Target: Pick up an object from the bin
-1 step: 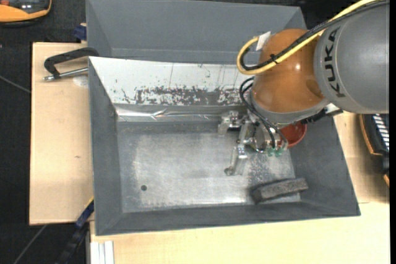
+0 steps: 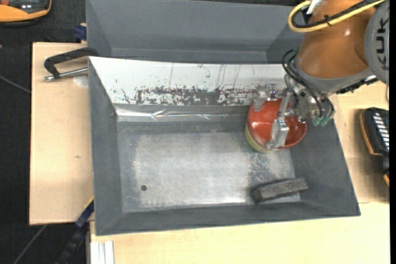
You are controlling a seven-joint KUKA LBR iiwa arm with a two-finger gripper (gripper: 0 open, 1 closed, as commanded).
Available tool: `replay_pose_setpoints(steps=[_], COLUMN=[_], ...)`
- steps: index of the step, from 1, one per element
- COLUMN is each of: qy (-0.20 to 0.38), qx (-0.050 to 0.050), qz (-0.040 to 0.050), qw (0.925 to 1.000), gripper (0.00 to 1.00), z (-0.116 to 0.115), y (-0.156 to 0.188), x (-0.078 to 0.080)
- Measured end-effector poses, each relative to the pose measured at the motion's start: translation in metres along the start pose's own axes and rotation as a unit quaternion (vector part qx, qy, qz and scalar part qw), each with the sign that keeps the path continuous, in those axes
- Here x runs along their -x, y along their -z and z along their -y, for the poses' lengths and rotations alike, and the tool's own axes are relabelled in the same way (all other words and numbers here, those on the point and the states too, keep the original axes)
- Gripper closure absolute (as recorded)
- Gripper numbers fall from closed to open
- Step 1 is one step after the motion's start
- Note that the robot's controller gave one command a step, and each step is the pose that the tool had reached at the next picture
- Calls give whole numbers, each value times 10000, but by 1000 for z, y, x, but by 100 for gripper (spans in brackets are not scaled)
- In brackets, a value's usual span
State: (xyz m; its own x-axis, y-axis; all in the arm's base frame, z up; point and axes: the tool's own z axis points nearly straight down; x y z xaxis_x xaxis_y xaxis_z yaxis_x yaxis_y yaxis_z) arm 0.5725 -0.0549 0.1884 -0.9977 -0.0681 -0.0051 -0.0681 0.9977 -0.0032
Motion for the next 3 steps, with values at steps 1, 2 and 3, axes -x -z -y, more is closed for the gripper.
replay_pose_setpoints(steps=[1,2,3], qy=[47,-1439,-1583], qx=[2,15,14], qz=[54,49,77], qw=[10000,9896,9874], gripper=[0,0,0], z=[-11,23,62], y=[2,-91,-59], x=[32,8,1])
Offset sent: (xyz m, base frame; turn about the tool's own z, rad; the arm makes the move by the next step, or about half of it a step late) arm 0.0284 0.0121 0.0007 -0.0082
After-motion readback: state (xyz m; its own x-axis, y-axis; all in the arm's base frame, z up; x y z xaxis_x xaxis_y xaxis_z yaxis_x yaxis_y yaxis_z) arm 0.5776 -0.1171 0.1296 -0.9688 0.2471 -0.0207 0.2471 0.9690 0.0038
